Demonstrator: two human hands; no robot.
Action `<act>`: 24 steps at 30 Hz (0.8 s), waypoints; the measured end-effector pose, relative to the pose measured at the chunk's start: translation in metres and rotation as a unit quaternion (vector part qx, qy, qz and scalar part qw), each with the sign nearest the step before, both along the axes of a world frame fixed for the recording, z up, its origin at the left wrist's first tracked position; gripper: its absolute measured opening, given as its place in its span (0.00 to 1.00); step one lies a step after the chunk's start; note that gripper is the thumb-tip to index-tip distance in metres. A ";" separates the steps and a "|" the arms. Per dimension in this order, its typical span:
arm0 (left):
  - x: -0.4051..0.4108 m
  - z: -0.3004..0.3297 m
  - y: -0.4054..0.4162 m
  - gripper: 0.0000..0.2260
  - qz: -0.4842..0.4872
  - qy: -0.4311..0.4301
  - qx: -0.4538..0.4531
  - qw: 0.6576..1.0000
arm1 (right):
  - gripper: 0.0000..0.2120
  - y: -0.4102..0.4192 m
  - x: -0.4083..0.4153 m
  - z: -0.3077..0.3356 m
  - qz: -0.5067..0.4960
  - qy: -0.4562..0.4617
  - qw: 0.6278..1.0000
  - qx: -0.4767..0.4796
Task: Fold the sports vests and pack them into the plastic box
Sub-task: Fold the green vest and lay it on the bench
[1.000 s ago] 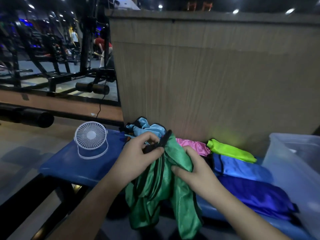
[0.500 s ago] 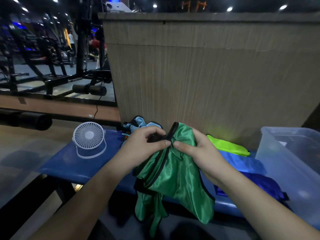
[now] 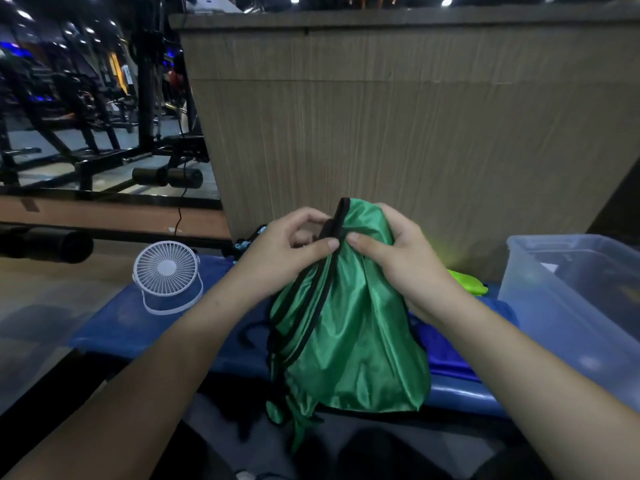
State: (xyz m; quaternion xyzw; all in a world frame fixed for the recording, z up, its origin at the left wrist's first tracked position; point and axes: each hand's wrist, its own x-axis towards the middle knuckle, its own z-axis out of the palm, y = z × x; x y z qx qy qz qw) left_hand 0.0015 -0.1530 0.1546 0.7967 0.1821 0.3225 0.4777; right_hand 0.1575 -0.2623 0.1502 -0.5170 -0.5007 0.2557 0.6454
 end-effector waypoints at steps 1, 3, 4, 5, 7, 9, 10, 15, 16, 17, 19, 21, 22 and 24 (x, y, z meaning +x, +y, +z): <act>0.000 0.000 0.000 0.08 -0.013 -0.001 -0.009 1.000 | 0.08 -0.001 0.002 0.003 -0.008 -0.025 1.000 0.004; 0.000 -0.002 0.003 0.09 -0.032 -0.007 -0.003 0.999 | 0.07 -0.003 0.005 0.009 -0.017 -0.055 0.998 0.009; -0.001 -0.003 0.003 0.08 -0.035 -0.007 0.007 0.999 | 0.07 -0.003 0.006 0.011 -0.023 -0.061 0.998 0.012; -0.001 -0.003 0.002 0.08 -0.035 -0.005 0.011 0.999 | 0.07 -0.002 0.007 0.012 -0.031 -0.065 0.997 0.015; 0.001 -0.001 0.003 0.07 -0.027 0.003 0.026 0.999 | 0.07 -0.001 0.007 0.012 -0.045 -0.072 0.996 0.014; 0.004 0.002 0.003 0.05 -0.012 0.010 0.054 0.998 | 0.06 0.001 0.005 0.012 -0.043 -0.075 0.996 0.007; 0.005 0.004 0.003 0.06 -0.008 0.011 0.065 0.998 | 0.05 0.001 0.004 0.012 -0.041 -0.082 0.996 0.006; 0.009 0.012 0.001 0.06 0.012 -0.017 0.082 0.996 | 0.07 0.002 0.002 0.020 -0.053 -0.127 0.990 0.017; 0.009 0.012 0.001 0.05 0.017 -0.022 0.082 0.996 | 0.07 0.002 0.003 0.022 -0.052 -0.131 0.990 0.017; 0.008 0.013 0.002 0.06 0.022 -0.024 0.084 0.996 | 0.07 0.001 0.004 0.024 -0.050 -0.131 0.990 0.017; 0.008 0.013 0.003 0.08 0.020 -0.020 0.077 0.997 | 0.07 0.001 0.005 0.026 -0.044 -0.130 0.990 0.017; 0.008 0.013 0.001 0.11 0.013 -0.010 0.054 0.998 | 0.07 0.001 0.005 0.027 -0.041 -0.121 0.992 0.017; 0.008 0.013 0.000 0.13 0.007 -0.003 0.045 0.999 | 0.07 0.001 0.005 0.028 -0.039 -0.108 0.993 0.021; 0.008 0.009 0.000 0.14 0.003 0.010 0.040 0.999 | 0.07 0.000 0.006 0.030 -0.043 -0.087 0.995 0.029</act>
